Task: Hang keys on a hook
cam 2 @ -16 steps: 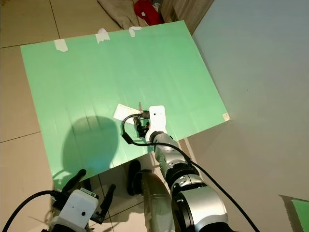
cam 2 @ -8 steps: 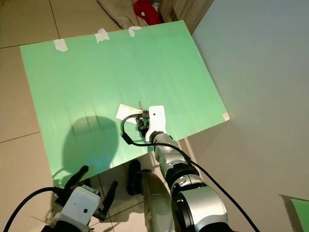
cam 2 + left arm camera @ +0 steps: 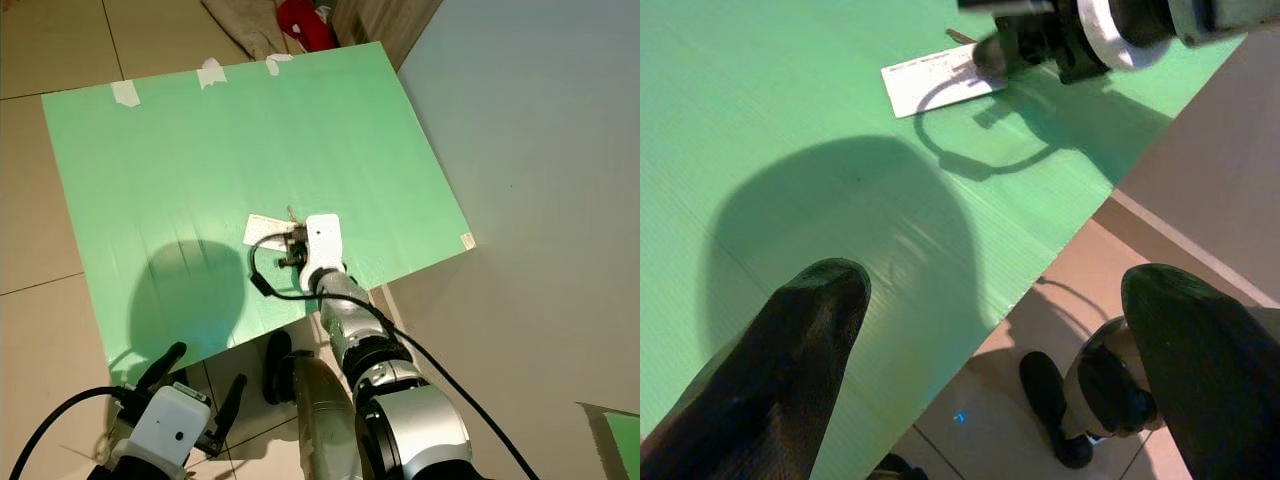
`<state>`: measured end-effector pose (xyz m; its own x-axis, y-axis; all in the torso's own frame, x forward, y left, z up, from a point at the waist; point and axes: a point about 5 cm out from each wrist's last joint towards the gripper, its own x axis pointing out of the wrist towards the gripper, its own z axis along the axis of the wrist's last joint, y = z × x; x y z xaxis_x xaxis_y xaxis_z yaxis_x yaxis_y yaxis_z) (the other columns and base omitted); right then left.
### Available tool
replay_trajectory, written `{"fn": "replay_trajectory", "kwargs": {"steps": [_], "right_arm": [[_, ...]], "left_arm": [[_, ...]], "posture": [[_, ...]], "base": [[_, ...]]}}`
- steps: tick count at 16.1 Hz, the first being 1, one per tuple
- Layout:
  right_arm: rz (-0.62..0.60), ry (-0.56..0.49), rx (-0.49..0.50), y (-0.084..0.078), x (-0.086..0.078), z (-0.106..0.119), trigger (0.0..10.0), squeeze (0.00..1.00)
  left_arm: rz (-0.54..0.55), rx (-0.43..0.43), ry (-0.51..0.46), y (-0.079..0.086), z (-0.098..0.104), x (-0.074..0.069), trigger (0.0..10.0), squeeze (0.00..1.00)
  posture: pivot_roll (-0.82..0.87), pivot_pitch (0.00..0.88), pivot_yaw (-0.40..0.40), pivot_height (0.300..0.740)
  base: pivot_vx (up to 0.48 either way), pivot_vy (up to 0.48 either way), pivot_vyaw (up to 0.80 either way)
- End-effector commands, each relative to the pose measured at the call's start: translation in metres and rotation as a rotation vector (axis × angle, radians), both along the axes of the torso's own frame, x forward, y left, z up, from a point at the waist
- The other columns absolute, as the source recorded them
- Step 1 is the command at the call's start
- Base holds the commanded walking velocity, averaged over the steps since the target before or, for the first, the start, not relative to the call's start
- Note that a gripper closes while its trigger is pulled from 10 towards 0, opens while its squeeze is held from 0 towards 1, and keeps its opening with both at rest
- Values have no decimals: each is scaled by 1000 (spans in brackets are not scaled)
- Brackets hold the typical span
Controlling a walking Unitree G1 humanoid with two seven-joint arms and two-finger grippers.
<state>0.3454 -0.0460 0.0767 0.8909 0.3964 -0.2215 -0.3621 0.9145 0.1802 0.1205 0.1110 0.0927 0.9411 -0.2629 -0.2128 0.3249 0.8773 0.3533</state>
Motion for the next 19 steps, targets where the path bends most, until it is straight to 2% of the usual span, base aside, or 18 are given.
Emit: {"fn": "replay_trajectory", "kwargs": {"steps": [1,2,5,6,9,10,12,15,19], "right_arm": [[18,44,82,19,-10,-5,0,0],[11,44,98,18,-8,-3,0,0],[-84,129,238,9,1,3,0,0],[-90,121,258,8,4,7,0,0],[-80,79,289,9,9,20,0,59],[-71,53,339,10,13,33,0,110],[-79,47,402,9,17,44,0,192],[-66,2,436,6,21,61,0,212],[-20,-63,425,4,22,78,0,212]], "left_arm": [[-23,-8,57,-6,-8,-7,10000,0],[-23,-9,57,-6,-8,-7,10000,0],[-26,-9,57,-6,-9,-5,10000,0],[-27,-9,57,-6,-10,-5,10000,0],[-29,-7,55,-5,-10,-4,10000,0],[-32,-6,51,-5,-9,-2,10000,0],[-37,-6,46,-5,-9,1,10000,0],[-49,-6,39,-5,-10,5,10000,0],[-54,2,29,-4,-14,16,10000,0]], "posture": [[225,491,-232,722],[225,491,-232,722],[219,488,-231,722],[218,488,-230,722],[217,483,-228,722],[214,477,-225,722],[207,472,-222,722],[194,464,-214,722],[184,416,-205,722]], "base": [[0,0,0],[0,0,0],[0,0,0],[0,0,0],[0,0,0],[0,0,0],[0,0,0],[0,0,0],[0,0,0]]}}
